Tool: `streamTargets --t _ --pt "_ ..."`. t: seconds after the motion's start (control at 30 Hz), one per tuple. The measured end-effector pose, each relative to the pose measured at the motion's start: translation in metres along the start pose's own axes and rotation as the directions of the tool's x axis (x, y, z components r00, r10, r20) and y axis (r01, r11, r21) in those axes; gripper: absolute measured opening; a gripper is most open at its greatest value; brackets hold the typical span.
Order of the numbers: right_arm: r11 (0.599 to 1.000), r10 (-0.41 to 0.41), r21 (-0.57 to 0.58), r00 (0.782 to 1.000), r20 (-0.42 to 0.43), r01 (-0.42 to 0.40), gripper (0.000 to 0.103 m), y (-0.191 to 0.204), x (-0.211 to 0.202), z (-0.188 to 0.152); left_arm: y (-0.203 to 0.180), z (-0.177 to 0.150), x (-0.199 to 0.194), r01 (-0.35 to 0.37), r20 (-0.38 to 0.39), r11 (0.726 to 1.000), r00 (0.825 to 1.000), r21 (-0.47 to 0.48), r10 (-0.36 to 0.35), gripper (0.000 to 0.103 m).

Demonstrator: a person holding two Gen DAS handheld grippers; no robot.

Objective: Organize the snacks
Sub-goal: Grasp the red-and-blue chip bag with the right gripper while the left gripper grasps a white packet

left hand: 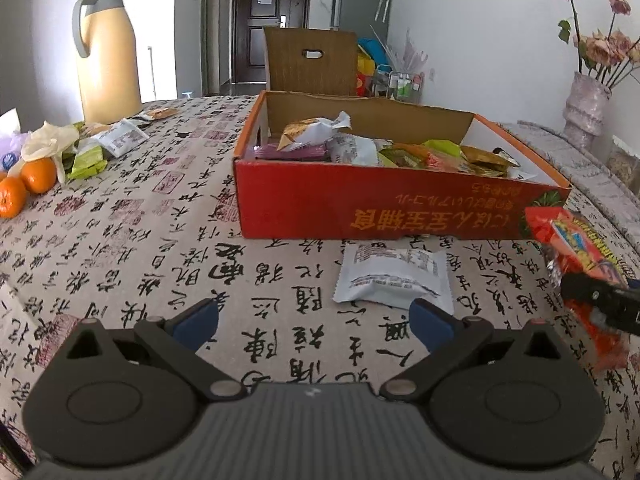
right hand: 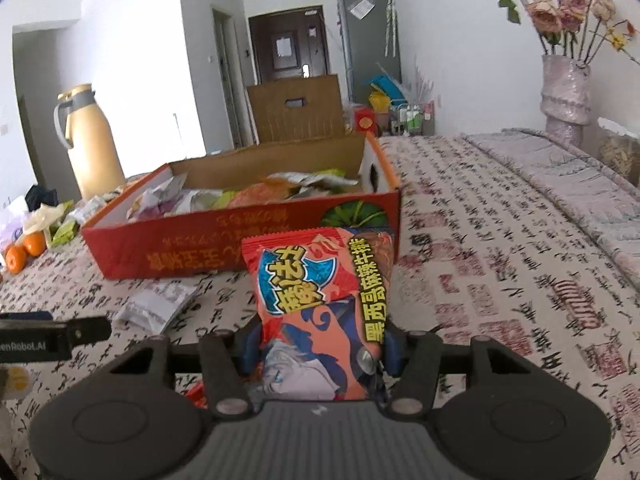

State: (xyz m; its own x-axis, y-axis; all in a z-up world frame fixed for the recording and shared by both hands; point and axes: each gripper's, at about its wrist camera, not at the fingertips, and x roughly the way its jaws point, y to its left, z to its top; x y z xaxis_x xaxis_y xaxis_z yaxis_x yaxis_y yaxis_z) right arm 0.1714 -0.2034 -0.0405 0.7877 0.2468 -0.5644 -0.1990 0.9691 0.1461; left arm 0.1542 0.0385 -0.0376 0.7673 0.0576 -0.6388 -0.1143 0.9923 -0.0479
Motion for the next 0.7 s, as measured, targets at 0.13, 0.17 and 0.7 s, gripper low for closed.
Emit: streamTargets --t 0.13,0.17,0.7 --pt "1.000 -0.020 0.014 1.000 0.020 0.020 0.055 -0.010 -0.003 0.002 -0.009 0.015 -0.001 0.009 -0.004 1.000 1.000 0.012 -0.009 0.103" --pt "1.000 -0.024 0.021 0.999 0.023 0.024 0.055 -0.013 -0.003 0.002 -0.012 0.019 0.000 0.009 -0.008 1.000 1.000 0.019 -0.009 0.103" --pt "0.996 -0.045 0.074 0.998 0.046 0.042 0.055 -0.039 -0.004 0.002 -0.058 0.037 0.060 -0.035 -0.159 0.996 0.986 0.080 0.048 0.103"
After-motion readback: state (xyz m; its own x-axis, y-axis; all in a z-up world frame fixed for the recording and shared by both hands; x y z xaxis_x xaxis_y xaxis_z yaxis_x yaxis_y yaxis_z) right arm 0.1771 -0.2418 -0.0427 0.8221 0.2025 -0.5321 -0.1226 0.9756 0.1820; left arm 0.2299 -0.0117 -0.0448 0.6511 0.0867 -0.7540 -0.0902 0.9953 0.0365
